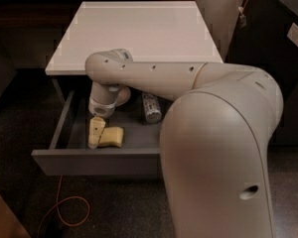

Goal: Pick sponge from top drawer and place on counter

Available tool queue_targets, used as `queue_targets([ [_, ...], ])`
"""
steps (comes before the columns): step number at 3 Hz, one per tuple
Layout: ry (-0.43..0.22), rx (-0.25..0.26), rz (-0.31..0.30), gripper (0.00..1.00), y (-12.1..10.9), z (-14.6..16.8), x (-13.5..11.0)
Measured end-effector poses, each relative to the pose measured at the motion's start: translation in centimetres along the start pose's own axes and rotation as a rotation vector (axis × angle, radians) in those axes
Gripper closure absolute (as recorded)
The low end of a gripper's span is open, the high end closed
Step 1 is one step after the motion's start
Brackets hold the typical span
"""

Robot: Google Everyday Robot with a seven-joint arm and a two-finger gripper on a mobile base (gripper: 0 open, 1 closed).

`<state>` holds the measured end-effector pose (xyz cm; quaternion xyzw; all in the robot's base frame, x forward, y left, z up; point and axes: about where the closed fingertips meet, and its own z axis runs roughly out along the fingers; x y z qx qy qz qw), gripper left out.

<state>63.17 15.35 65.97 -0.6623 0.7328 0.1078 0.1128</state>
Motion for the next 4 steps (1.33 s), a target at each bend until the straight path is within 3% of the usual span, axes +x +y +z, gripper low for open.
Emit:
queue_targets([
  [1,0.005,-0.027,-0.003,0.0,2.2,1.9,-0.7],
  [2,0.014,-0.033,-0.003,0.0,2.4,2.5,-0.5],
  [3,0.032,-0.04,0.0,0.15,2.6,3.3,0.0],
  [4,0.051,-0.039,0.005,0.38,2.6,3.9,0.8],
])
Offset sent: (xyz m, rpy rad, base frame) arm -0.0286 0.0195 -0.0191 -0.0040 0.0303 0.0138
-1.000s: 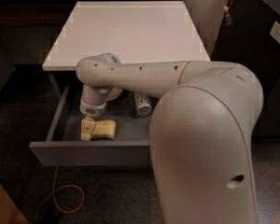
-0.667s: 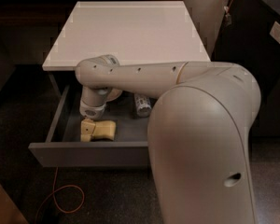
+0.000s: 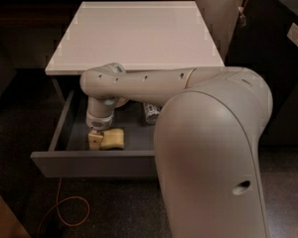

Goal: Pick sponge from top drawer and place on counter

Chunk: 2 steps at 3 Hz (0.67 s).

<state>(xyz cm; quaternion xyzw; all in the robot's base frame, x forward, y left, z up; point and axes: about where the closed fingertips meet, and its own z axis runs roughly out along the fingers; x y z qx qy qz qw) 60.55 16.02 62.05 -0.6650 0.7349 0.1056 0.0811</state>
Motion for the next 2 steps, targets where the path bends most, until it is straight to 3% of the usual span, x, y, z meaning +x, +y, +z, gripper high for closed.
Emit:
queue_targets([
  [2,0.008,0.016,0.022,0.85,-0.9,-1.4,2.2],
])
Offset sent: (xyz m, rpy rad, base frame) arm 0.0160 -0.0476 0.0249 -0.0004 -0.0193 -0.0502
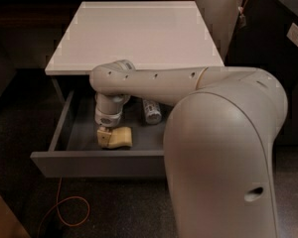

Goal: Pick sponge from top drawer and place on counter

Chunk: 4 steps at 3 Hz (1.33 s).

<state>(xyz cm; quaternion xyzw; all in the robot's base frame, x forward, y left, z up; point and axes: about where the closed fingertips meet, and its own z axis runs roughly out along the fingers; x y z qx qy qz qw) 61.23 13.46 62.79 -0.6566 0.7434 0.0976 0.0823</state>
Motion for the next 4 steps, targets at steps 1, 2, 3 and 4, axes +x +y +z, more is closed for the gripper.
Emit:
queue_targets([
  [1,-0.035,0.015,0.024,1.0,-1.4,-3.8,2.0],
  [2,-0.087,0.031,0.03,1.0,-2.4,-8.6,3.5],
  [3,-0.155,0.054,0.013,1.0,-3.5,-15.1,5.3],
  [4,-0.197,0.065,-0.004,1.0,-4.4,-19.2,6.5],
])
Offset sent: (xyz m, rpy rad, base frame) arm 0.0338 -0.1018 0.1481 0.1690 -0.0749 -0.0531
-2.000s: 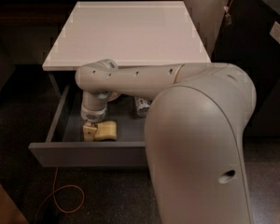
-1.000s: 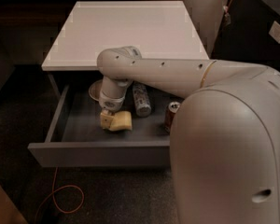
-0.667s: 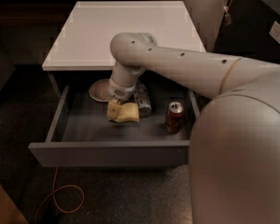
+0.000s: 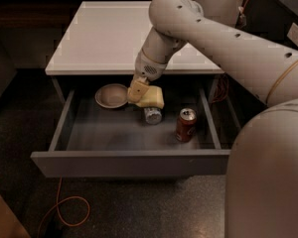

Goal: Pick sponge from top drawer and place on counter

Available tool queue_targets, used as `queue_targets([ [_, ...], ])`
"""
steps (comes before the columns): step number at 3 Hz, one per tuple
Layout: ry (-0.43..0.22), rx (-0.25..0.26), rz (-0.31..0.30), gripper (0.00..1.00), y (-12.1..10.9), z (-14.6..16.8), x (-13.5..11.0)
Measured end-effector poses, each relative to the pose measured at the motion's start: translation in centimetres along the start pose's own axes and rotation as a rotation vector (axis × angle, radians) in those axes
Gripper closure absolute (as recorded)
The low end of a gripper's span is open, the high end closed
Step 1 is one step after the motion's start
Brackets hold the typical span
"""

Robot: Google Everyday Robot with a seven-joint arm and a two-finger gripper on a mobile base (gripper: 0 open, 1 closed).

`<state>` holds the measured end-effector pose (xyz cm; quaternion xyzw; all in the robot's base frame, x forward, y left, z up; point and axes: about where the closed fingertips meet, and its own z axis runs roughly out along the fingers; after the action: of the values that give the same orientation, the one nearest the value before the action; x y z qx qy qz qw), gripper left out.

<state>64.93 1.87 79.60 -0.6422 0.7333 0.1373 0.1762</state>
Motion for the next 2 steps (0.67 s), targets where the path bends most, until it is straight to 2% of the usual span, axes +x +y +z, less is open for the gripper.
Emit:
queue_targets([
  [2,-0.106,0.036,-0.027,1.0,-4.3,-9.4,0.4],
])
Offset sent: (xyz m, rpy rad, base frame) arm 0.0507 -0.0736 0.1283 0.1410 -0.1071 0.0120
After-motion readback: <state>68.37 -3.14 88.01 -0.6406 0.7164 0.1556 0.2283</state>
